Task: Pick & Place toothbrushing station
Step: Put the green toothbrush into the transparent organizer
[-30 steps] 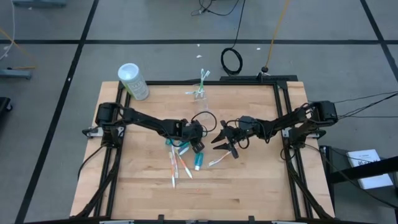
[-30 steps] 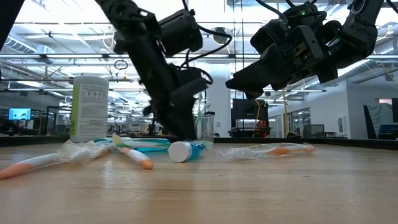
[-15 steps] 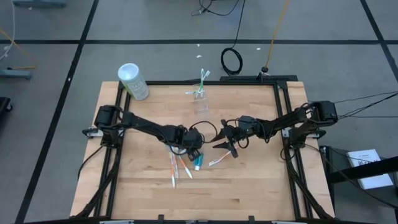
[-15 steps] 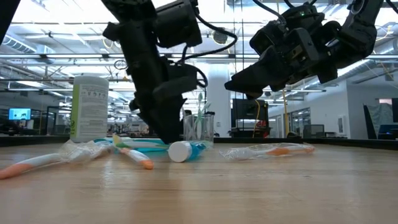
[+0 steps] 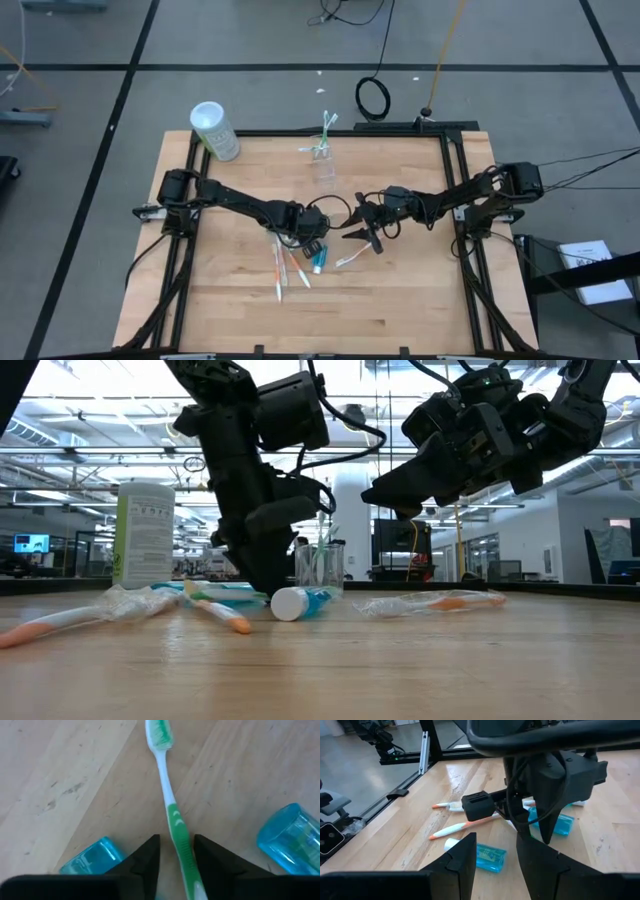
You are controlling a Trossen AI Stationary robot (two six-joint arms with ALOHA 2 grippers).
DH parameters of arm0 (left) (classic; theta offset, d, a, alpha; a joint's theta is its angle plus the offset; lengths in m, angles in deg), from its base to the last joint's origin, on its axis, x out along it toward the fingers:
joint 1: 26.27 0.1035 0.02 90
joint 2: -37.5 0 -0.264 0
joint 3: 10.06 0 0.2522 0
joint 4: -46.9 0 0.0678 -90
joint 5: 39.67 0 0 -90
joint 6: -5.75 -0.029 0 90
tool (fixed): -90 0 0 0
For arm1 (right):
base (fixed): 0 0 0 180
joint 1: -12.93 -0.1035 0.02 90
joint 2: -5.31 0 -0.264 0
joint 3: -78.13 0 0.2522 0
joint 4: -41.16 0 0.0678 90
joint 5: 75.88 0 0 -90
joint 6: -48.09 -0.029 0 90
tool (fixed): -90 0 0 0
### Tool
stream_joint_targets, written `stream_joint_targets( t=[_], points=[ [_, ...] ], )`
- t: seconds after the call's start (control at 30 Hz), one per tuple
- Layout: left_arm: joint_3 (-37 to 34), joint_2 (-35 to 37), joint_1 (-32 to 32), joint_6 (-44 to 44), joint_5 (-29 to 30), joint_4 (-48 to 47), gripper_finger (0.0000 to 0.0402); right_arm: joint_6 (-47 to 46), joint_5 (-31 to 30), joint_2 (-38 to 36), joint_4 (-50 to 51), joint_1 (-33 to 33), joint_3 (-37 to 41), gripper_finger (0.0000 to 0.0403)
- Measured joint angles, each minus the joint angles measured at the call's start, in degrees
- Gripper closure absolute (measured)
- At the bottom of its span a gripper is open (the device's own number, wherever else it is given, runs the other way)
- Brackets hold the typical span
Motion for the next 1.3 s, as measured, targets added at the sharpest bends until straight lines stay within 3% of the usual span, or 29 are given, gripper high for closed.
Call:
stream_joint_targets(
  t=[0.23,0.47,0.87,1.07,1.3],
  points=[
    [0.0,-0.1,0.9,0.2,-3.8,-0.6,0.0385,0.0,0.0,0.0,0.0,0.0,0.0,0.0271],
    [-0.3,2.3,1.3,-1.5,-3.3,-0.5,0.0389,0.0,0.0,-1.2,1.3,0.0,0.0,0.0271],
    [-0.6,20.4,1.1,-11.0,11.9,-1.3,0.0391,0.0,-0.3,-15.9,21.4,0.0,0.0,0.0271],
    [-2.5,27.5,1.2,-21.2,16.3,10.2,0.0391,0.0,-6.4,-18.1,26.0,-0.4,0.0,0.0271],
    [-14.1,27.9,5.2,-28.6,7.2,37.5,0.0391,0.5,-15.1,-17.6,24.8,-0.3,0.0,0.0271]
  ],
)
